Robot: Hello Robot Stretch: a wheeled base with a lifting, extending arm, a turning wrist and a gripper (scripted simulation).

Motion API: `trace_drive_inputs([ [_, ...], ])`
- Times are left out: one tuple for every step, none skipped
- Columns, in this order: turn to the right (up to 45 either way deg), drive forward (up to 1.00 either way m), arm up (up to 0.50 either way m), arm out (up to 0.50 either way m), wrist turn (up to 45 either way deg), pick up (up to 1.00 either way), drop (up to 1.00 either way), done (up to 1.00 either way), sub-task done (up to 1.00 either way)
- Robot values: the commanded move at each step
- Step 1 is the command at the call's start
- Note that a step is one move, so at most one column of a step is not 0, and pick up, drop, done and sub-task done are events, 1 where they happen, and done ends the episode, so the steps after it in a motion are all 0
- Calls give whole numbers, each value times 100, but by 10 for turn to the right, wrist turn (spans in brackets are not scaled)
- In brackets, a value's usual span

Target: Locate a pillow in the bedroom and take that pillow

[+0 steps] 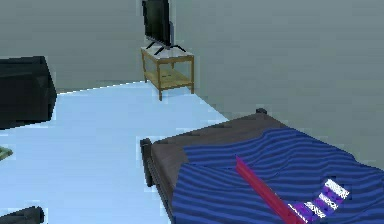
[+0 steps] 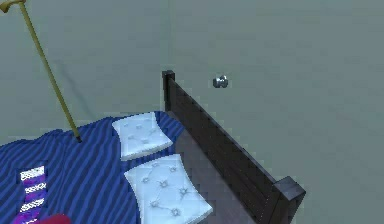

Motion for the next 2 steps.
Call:
trace_drive_inputs([
  [0,0,10,0,0,0,0,0,0],
  [0,0,0,0,0,0,0,100,0],
])
